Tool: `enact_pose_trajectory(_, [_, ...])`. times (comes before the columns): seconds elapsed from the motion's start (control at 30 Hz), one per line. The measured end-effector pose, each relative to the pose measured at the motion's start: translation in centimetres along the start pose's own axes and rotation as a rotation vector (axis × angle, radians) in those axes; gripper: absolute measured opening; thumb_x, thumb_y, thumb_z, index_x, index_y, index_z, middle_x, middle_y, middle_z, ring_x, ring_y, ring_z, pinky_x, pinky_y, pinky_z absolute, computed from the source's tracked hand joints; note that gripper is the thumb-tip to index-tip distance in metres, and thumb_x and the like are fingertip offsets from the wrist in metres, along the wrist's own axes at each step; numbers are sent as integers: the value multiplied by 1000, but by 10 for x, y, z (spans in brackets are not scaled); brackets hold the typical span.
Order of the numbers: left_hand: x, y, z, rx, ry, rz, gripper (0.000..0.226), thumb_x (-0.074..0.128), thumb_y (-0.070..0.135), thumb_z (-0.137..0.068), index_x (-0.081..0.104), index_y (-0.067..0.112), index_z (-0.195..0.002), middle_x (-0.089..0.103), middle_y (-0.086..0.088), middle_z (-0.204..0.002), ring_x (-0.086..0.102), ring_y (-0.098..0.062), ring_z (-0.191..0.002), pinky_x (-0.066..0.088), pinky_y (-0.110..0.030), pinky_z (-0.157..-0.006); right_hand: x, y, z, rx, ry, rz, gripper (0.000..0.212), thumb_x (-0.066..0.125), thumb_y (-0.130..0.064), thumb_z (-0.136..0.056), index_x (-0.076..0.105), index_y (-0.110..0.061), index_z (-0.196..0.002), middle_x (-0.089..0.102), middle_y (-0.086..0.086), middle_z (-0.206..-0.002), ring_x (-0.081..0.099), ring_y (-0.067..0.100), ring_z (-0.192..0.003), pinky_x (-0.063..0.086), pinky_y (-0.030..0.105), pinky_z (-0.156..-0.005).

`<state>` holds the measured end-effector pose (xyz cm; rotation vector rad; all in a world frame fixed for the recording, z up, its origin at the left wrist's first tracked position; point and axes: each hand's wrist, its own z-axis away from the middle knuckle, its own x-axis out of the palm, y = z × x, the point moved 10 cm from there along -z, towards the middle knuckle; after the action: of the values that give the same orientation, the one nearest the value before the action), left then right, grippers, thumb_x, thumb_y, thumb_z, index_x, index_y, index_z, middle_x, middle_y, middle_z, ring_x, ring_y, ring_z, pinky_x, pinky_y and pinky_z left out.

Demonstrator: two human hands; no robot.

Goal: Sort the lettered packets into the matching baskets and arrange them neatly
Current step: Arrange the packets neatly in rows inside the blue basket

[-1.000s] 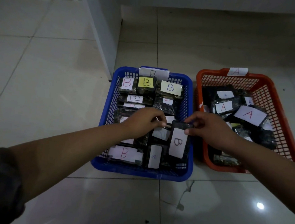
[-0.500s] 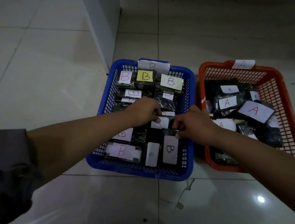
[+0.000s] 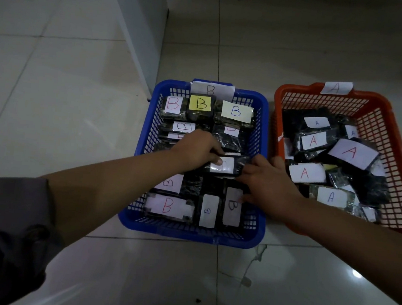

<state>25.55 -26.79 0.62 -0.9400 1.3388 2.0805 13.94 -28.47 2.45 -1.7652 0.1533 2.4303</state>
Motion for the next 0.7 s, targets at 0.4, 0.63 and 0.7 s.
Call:
enact_pose_trajectory(0.4, [6, 3, 4, 78, -23, -26, 45, 69, 32, -82, 62, 14, -123, 64, -3, -120, 58, -17, -107, 40, -20, -86, 8, -8, -1, 23, 45, -18, 29, 78, -31, -58, 67, -24, -83, 68, -8, -81, 56, 20, -95, 21, 35, -77])
enact_pose_trajectory(0.63, [-40, -14, 23, 133, 270, 1, 28, 59, 18, -90, 62, 17, -118, 62, 0, -110, 52, -4, -96, 40, -14, -84, -11, -4, -13, -1, 29, -90, 32, 59, -45, -83, 62, -29, -110, 60, -7, -111, 39, 17, -110, 21, 36, -86])
enact_pose_trajectory(0.7, [-61, -29, 29, 104, 382, 4, 28, 58, 11, -90, 62, 15, -117, 62, -3, -112, 51, -6, -100, 42, -20, -89, -24, 4, -23, 19, 70, -165, 28, 59, -44, -85, 64, -30, -108, 62, -6, -109, 44, 16, -107, 22, 34, -84])
